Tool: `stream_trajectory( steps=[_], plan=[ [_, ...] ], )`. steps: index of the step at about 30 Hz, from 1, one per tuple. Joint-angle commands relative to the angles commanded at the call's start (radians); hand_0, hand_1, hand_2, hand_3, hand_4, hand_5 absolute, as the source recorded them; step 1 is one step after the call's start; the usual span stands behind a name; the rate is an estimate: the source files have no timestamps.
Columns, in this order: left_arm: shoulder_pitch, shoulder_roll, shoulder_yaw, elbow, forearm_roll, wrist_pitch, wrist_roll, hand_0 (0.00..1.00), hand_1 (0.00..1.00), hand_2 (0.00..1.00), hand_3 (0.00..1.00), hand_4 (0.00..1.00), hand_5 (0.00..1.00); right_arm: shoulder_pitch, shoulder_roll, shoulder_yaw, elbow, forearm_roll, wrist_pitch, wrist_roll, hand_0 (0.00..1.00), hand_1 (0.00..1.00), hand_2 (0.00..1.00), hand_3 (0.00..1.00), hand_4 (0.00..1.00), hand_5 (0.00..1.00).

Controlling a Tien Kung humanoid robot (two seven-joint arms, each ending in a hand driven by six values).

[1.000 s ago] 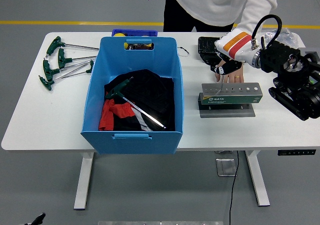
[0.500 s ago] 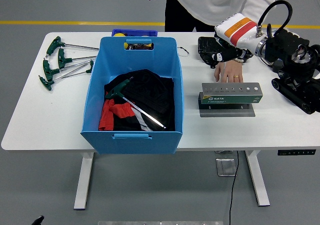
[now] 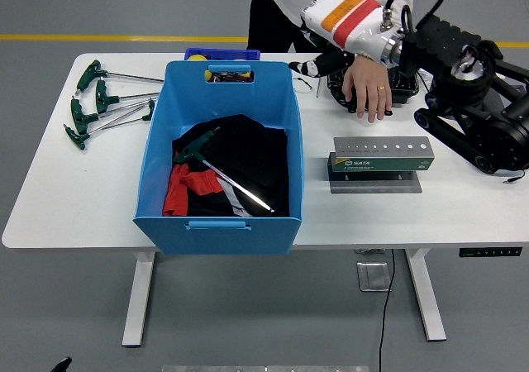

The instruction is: Lift tool from toolbox,place it in box,lift tool from toolbox,place it in box

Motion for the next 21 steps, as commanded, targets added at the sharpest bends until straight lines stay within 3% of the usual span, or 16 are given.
stream_trajectory(
  steps=[14,15,20,21],
  plan=[
    [-0.008,0.002,-0.001,-0.001,0.008,0.005,-0.001,0.739,0.689,0.731,0.639,0.681,0.572,0.044,0.149,-0.135,-0.010,0.073,0.013,-0.021,0.008,0.002,0.037,0.044,0.792,0.644],
    [-0.009,0.002,-0.001,0.000,0.007,0.005,-0.001,0.737,0.686,0.730,0.638,0.682,0.572,0.043,0.151,-0.145,-0.007,0.078,0.025,-0.022,0.280,0.170,0.279,0.384,0.844,0.614],
    [-0.008,0.001,0.000,0.002,0.001,0.008,-0.005,0.737,0.686,0.730,0.638,0.682,0.572,0.037,0.146,-0.176,0.001,0.105,0.110,0.021,0.280,0.170,0.279,0.384,0.844,0.614],
    [-0.008,0.001,0.000,0.002,0.001,0.008,-0.005,0.736,0.683,0.727,0.639,0.681,0.570,0.036,0.145,-0.179,0.000,0.109,0.123,0.025,0.654,0.645,0.758,0.771,0.873,0.582]
  ],
)
